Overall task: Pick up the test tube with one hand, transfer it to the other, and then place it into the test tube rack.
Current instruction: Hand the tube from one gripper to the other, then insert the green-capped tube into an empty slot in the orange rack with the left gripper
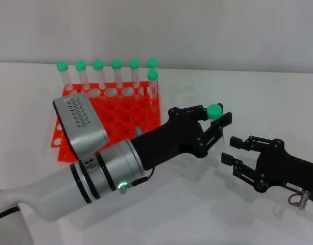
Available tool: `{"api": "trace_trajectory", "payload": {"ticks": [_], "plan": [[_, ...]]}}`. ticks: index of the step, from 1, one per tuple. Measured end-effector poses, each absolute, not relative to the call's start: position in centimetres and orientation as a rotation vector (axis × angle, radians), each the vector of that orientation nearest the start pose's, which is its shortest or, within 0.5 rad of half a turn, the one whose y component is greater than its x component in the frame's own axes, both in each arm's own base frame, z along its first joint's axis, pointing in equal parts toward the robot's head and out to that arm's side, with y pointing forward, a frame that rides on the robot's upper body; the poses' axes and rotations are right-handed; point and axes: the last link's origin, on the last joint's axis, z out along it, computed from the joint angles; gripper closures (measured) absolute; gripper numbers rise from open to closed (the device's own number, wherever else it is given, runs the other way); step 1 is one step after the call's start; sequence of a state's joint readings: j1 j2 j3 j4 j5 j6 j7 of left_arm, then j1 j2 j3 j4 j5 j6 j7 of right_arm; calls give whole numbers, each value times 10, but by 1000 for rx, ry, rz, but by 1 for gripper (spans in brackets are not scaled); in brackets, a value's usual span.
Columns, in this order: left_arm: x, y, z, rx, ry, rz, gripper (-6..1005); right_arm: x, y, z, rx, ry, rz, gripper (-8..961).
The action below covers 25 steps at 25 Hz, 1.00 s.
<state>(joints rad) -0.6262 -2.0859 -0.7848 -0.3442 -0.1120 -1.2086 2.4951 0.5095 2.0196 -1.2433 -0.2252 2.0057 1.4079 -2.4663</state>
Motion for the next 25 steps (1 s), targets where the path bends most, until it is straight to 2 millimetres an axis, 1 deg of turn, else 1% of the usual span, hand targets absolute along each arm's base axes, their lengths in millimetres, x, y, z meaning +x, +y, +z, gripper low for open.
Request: {"api": "trace_trajectory", "payload": {"ticks": [1, 5, 7, 10, 11, 13, 15, 16, 18, 21, 25], "plan": [[-172, 324, -105, -2427, -393, -1207, 773, 266, 316, -41, -2482, 218, 900, 602], [-189, 322, -89, -2285, -385, -1225, 779, 283, 317, -31, -2401, 280, 848, 536], [-204, 319, -75, -2180, -387, -1237, 784, 295, 317, -23, -2340, 320, 819, 499], [-231, 313, -52, -1999, -423, -1234, 786, 315, 317, -8, -2213, 391, 778, 443], [-242, 312, -44, -1928, -449, -1224, 786, 325, 316, 2, -2136, 430, 772, 425], [-257, 309, -33, -1835, -491, -1201, 785, 337, 314, 15, -2025, 477, 772, 388], [-266, 308, -28, -1778, -515, -1190, 784, 351, 309, 29, -1911, 511, 773, 241], [-269, 308, -25, -1750, -524, -1185, 784, 355, 307, 35, -1859, 517, 777, 167], [-273, 311, -20, -1703, -535, -1167, 783, 364, 302, 45, -1754, 531, 787, 132], [-275, 322, -15, -1655, -556, -1145, 782, 372, 295, 57, -1607, 536, 807, 79], [-267, 342, -16, -1666, -573, -1125, 780, 373, 293, 61, -1574, 528, 816, 79]]}}
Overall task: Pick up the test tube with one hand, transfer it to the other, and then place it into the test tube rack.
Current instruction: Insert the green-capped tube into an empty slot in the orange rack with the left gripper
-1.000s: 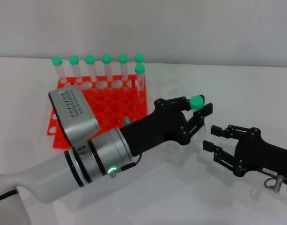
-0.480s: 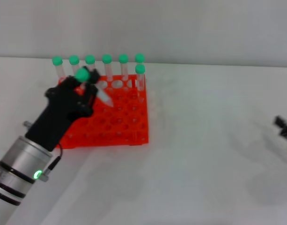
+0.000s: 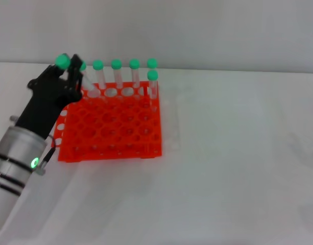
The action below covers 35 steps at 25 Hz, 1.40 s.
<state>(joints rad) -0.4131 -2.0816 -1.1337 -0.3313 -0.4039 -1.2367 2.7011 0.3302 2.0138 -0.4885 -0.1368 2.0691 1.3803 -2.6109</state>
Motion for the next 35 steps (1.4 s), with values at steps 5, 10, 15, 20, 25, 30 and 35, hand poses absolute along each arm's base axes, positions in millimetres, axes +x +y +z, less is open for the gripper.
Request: {"api": "trace_trajectory", "payload": {"ticks": [5, 10, 15, 20, 25, 30, 35], "plan": [[-250, 368, -25, -1731, -589, -1079, 778, 369, 295, 58, -1594, 520, 824, 79], [-238, 385, -31, -1781, -563, -1017, 776, 368, 295, 55, -1609, 519, 825, 79], [-230, 392, -39, -1821, -558, -972, 774, 367, 296, 55, -1612, 515, 829, 79], [-228, 395, -44, -1847, -549, -930, 772, 365, 298, 53, -1624, 511, 833, 79], [-228, 397, -48, -1859, -543, -895, 770, 364, 298, 53, -1627, 509, 835, 79], [-224, 402, -49, -1874, -518, -870, 768, 363, 298, 53, -1628, 505, 839, 79], [-219, 411, -52, -1910, -505, -819, 766, 361, 297, 54, -1631, 491, 853, 79]]}}
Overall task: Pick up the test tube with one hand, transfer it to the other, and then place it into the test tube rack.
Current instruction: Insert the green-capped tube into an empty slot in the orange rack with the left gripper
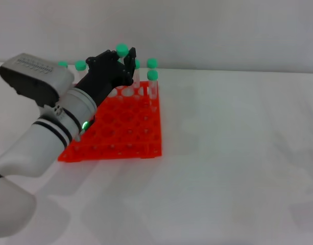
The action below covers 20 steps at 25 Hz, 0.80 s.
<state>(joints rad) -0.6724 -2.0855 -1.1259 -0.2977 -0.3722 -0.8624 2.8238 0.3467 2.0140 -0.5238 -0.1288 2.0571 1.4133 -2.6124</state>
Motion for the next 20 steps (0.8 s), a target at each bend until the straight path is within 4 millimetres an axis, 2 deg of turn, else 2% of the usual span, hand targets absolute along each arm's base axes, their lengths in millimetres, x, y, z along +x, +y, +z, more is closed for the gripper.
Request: {"api": "trace_trajectory", "payload": {"ticks": [20], "plan": [[-225, 411, -61, -1946, -533, -748, 758, 358, 297, 53, -1640, 475, 870, 78]]}}
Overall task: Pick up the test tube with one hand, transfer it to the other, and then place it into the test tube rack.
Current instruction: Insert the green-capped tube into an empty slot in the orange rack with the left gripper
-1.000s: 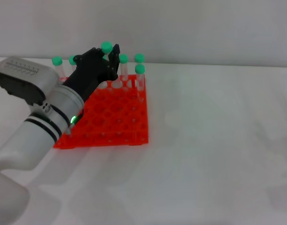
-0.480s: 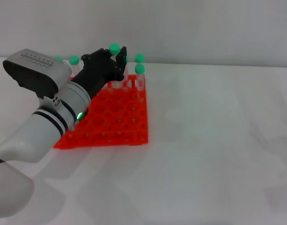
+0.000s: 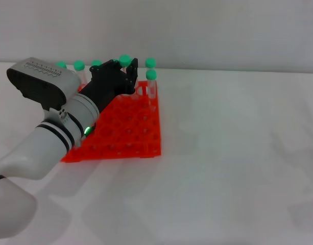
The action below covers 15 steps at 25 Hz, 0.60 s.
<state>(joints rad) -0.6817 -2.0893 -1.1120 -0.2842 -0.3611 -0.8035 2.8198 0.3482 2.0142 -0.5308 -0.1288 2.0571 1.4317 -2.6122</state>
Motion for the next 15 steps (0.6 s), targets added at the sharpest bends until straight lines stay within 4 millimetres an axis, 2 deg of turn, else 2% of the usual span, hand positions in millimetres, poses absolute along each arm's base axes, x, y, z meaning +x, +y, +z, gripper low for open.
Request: {"api": "trace_trajectory", "payload": {"ticks": [15], "plan": [[-235, 412, -66, -1958, -575, -672, 752, 353, 296, 52, -1642, 463, 902, 78]]}}
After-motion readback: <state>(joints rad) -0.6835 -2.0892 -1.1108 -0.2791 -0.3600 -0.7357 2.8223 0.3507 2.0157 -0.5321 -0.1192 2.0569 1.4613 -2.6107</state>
